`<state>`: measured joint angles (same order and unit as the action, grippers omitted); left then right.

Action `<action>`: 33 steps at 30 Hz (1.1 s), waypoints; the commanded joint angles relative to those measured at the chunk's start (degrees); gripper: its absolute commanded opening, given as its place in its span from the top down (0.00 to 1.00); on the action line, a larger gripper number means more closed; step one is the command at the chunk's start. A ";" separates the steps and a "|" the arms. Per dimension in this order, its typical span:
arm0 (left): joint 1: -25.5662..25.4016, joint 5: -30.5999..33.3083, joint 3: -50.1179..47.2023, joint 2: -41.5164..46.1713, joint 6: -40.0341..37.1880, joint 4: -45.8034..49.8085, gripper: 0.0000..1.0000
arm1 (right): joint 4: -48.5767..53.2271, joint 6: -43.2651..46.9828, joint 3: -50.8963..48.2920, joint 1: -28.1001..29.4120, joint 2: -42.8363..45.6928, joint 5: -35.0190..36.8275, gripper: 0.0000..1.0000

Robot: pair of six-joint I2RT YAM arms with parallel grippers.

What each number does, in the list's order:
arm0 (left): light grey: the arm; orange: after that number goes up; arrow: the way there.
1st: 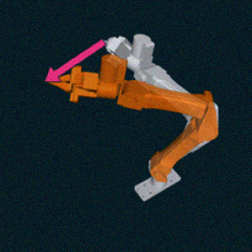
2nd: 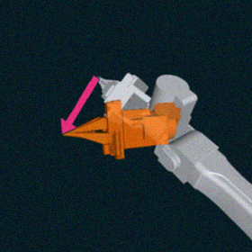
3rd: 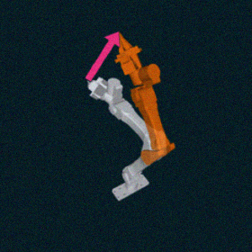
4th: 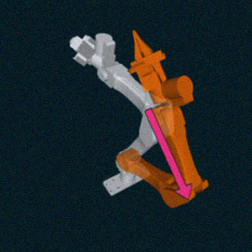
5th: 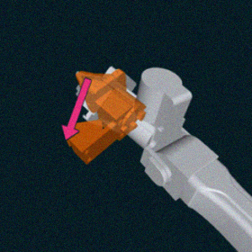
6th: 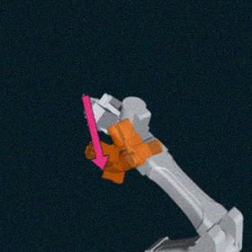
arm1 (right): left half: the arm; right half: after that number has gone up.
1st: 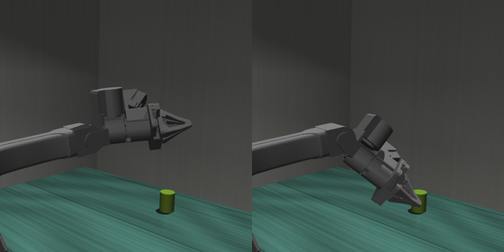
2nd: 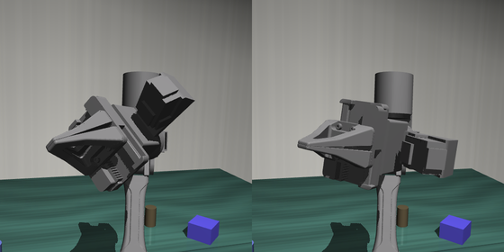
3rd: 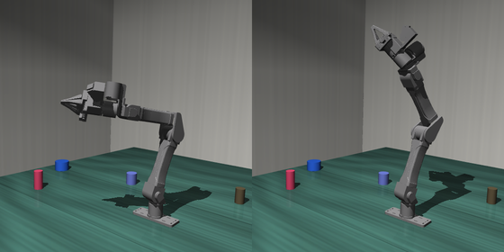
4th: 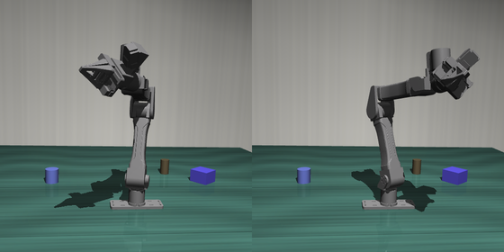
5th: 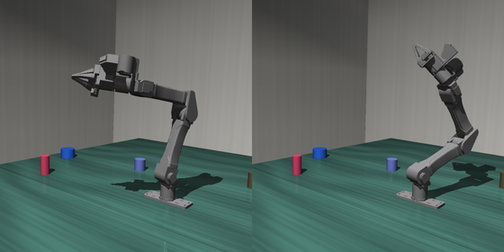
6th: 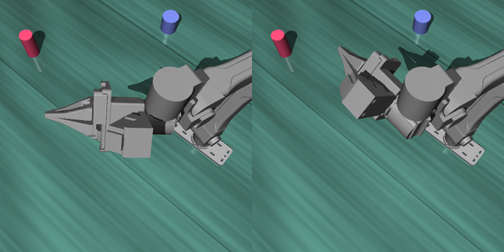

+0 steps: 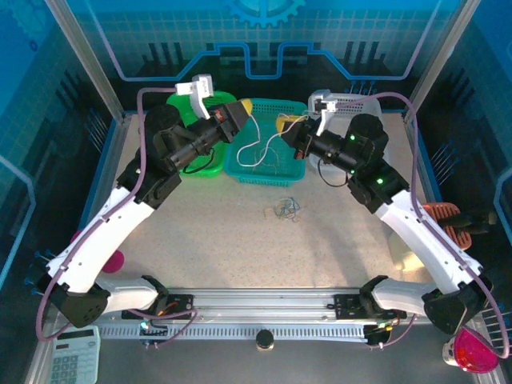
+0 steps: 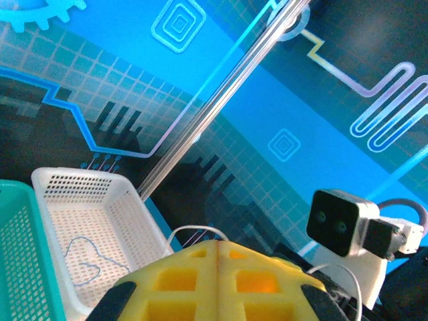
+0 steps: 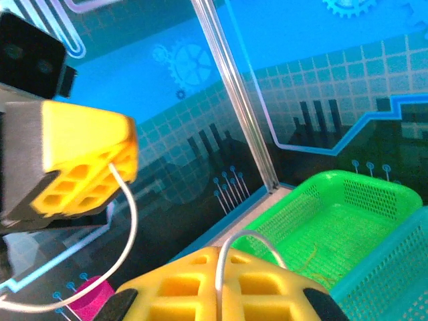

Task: Untangle the cables

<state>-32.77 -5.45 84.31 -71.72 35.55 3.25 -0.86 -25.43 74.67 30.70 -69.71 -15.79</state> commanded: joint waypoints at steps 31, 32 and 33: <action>6.97 3.69 13.71 -30.51 -11.67 1.77 0.98 | 3.38 3.19 8.18 -8.33 -31.89 -0.28 0.41; 7.21 3.72 13.58 -31.22 -11.51 1.93 0.98 | 3.30 3.20 7.02 -8.46 -30.90 -0.42 0.38; 7.30 3.65 13.48 -31.73 -11.47 1.96 0.97 | 3.16 3.19 5.94 -8.63 -29.97 -0.45 0.38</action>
<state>-26.17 -2.96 96.01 -102.48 25.54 4.27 1.91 -22.35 82.21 22.90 -102.43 -14.63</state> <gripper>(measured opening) 0.053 0.617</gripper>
